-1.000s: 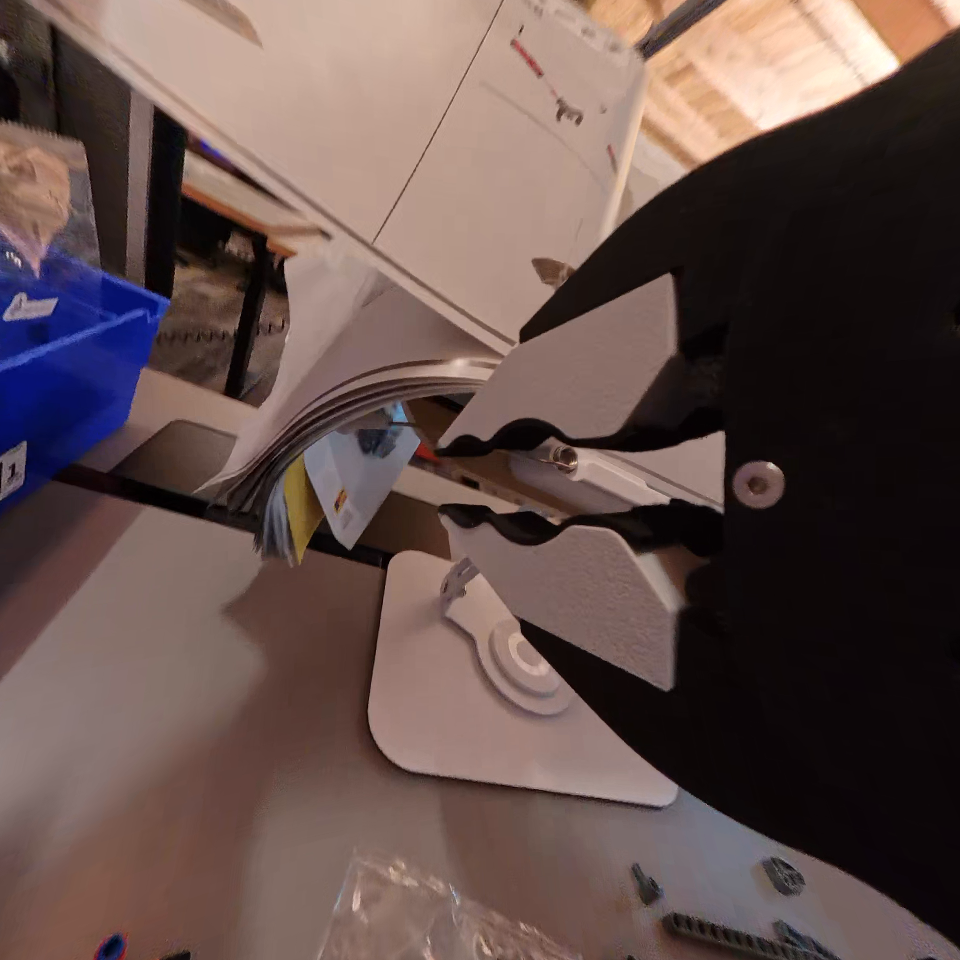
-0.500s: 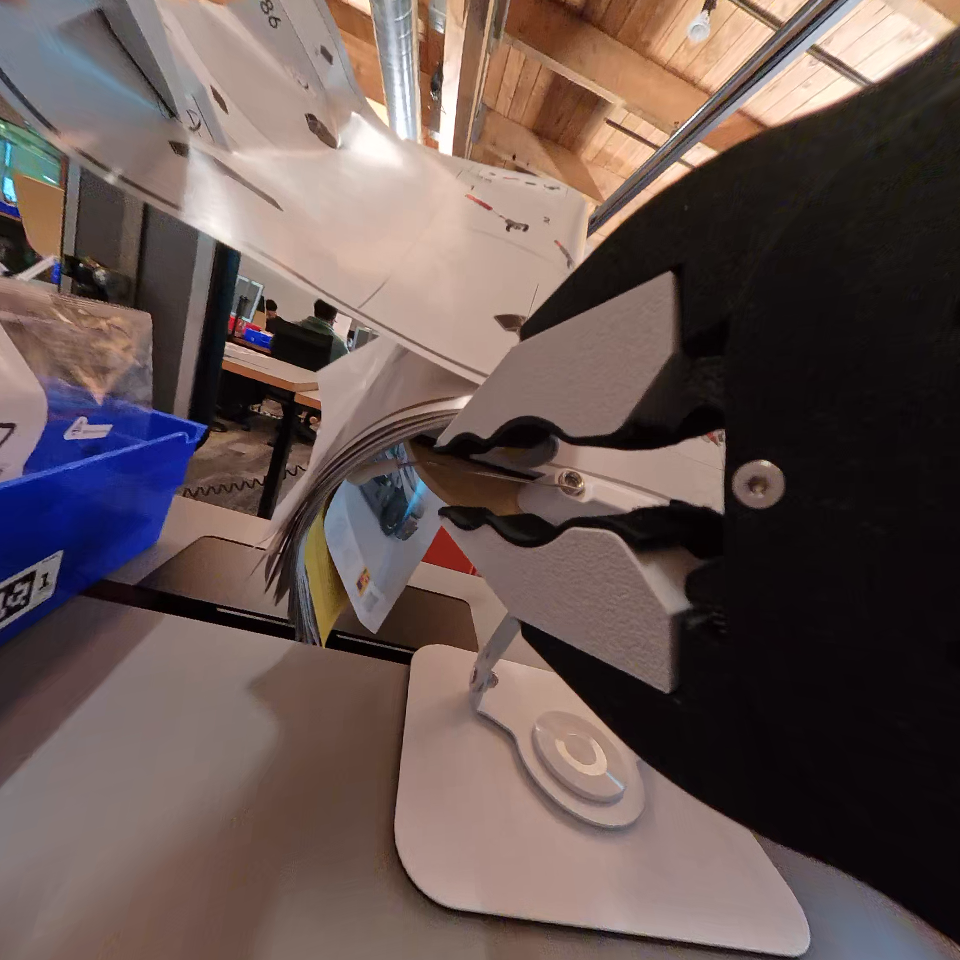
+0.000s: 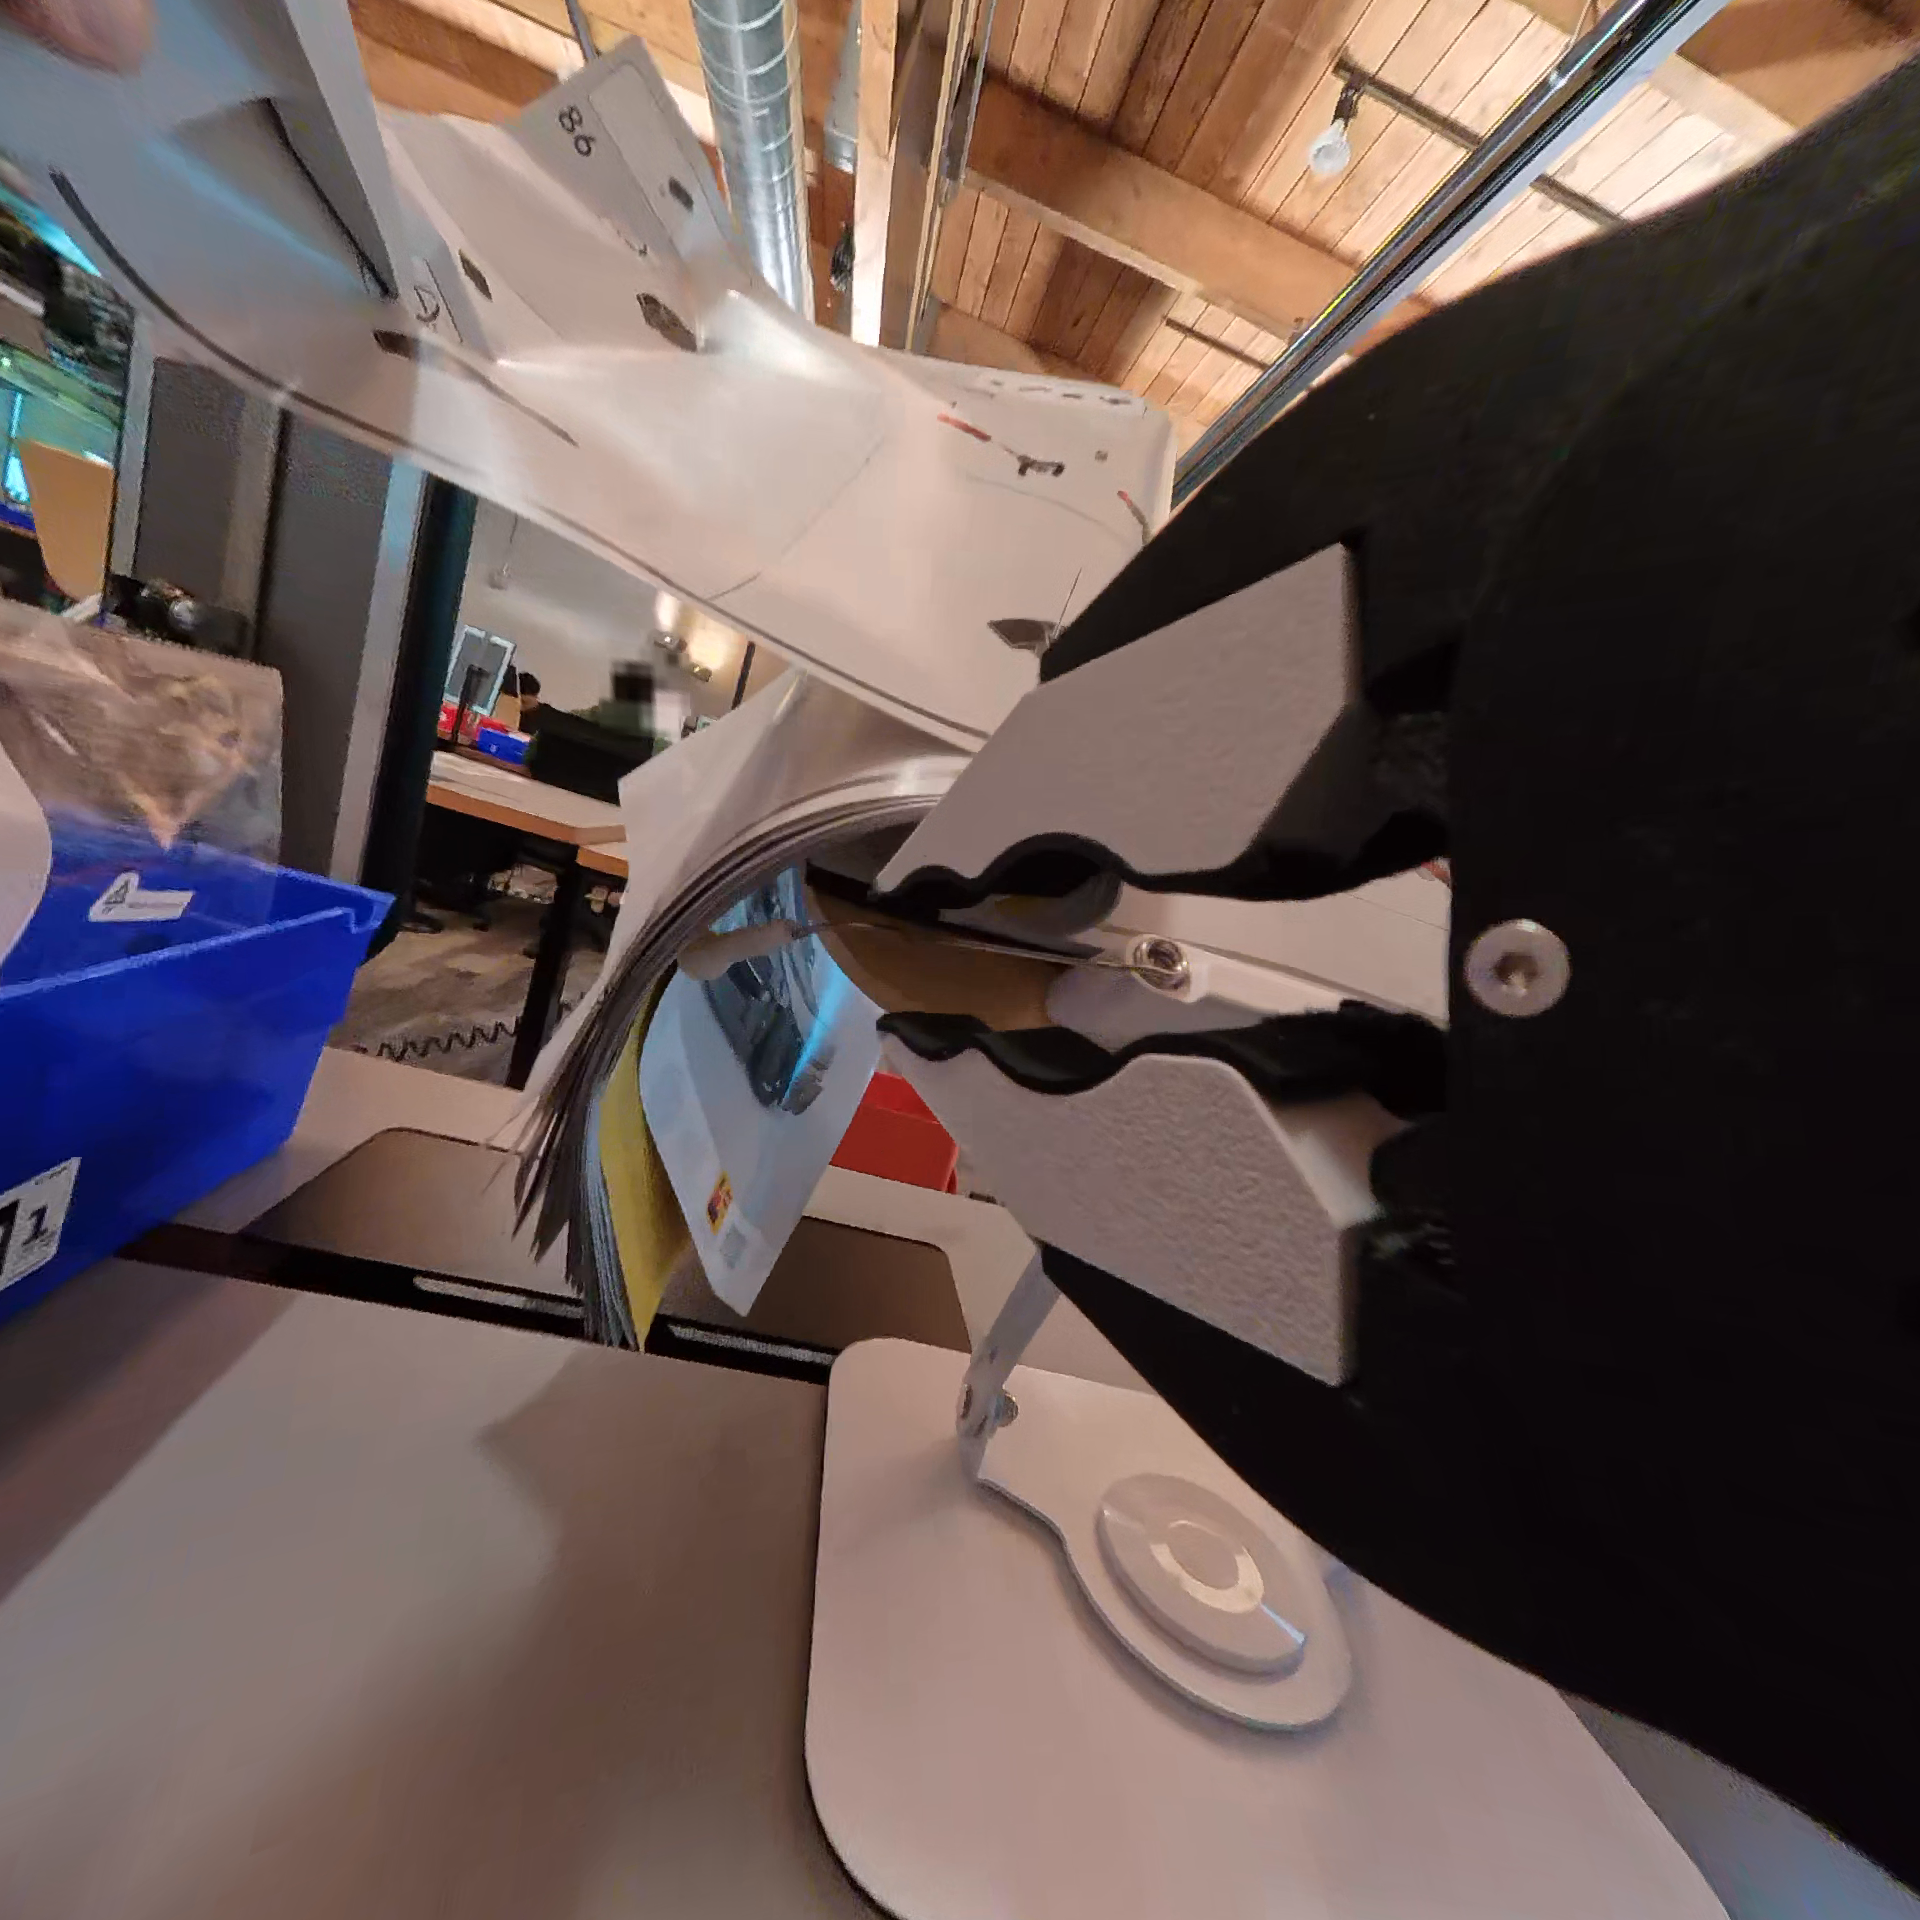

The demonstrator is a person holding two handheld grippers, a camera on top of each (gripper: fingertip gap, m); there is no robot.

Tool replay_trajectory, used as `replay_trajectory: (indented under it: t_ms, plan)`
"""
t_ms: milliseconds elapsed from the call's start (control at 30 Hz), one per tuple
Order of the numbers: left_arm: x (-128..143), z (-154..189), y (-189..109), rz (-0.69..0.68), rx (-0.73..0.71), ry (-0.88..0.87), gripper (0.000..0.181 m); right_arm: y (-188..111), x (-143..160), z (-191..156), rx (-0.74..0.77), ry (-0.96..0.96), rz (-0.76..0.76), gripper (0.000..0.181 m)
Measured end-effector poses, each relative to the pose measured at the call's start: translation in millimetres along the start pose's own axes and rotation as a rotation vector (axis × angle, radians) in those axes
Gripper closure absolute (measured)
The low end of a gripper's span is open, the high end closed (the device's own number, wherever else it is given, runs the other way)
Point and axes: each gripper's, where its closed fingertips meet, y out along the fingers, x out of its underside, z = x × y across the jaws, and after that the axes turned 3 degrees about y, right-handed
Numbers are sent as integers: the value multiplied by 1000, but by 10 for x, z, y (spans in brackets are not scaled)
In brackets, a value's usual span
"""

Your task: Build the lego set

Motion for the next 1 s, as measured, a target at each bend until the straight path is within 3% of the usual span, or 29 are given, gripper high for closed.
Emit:
replay_trajectory:
  t_ms: [233,500,700,1000]
  plan:
    - [-14,-10,29,-9,-1,13,181,-134,-98,90,65,7,60,165]
    - [27,-31,64,-24,8,5,181,79,49,16,93,8,-24,161]
    - [116,-49,122,-39,9,3,181,92,16,-10,38,44,-20,181]
    - [306,-50,307,-133,-59,120,181,-65,-47,74,-93,293,137,181]
